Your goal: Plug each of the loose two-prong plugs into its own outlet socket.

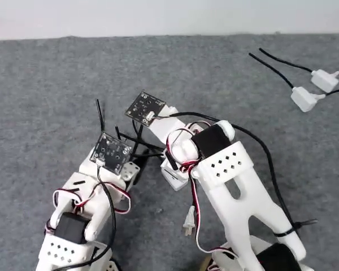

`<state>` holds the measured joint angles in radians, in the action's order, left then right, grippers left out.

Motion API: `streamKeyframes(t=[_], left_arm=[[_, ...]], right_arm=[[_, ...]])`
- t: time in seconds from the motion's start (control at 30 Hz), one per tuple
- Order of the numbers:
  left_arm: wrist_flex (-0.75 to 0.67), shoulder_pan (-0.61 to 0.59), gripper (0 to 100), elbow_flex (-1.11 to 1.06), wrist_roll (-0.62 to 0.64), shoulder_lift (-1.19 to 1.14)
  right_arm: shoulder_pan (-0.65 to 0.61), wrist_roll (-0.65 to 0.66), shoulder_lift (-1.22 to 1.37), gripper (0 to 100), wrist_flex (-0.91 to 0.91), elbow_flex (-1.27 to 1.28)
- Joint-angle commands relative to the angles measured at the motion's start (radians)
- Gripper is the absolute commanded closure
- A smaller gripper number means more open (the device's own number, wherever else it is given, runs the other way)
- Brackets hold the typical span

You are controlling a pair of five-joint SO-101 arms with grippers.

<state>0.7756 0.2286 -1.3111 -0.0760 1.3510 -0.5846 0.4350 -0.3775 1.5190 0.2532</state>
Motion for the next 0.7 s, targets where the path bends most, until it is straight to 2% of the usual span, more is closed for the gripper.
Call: streamKeyframes(t=[0.0, 0.13, 0.3, 0.67], left_arm=[[-0.051, -0.031, 81, 0.012, -0.017, 0.012], [0.002, 0.028, 81, 0.058, -0.017, 0.012], [0.166, 0.075, 81, 0.200, -0.020, 0.014], [0.175, 0.120, 81, 0.203, -0.018, 0.012]], right_arm=[[-0.022, -0.006, -0.031, 98.8, -0.018, 0.005], [-0.061, -0.006, -0.033, 98.9, -0.019, 0.012], [-0.059, -0.011, -0.038, 98.9, -0.093, 0.086], [-0.059, -0.012, -0.097, 98.9, -0.104, 0.135]])
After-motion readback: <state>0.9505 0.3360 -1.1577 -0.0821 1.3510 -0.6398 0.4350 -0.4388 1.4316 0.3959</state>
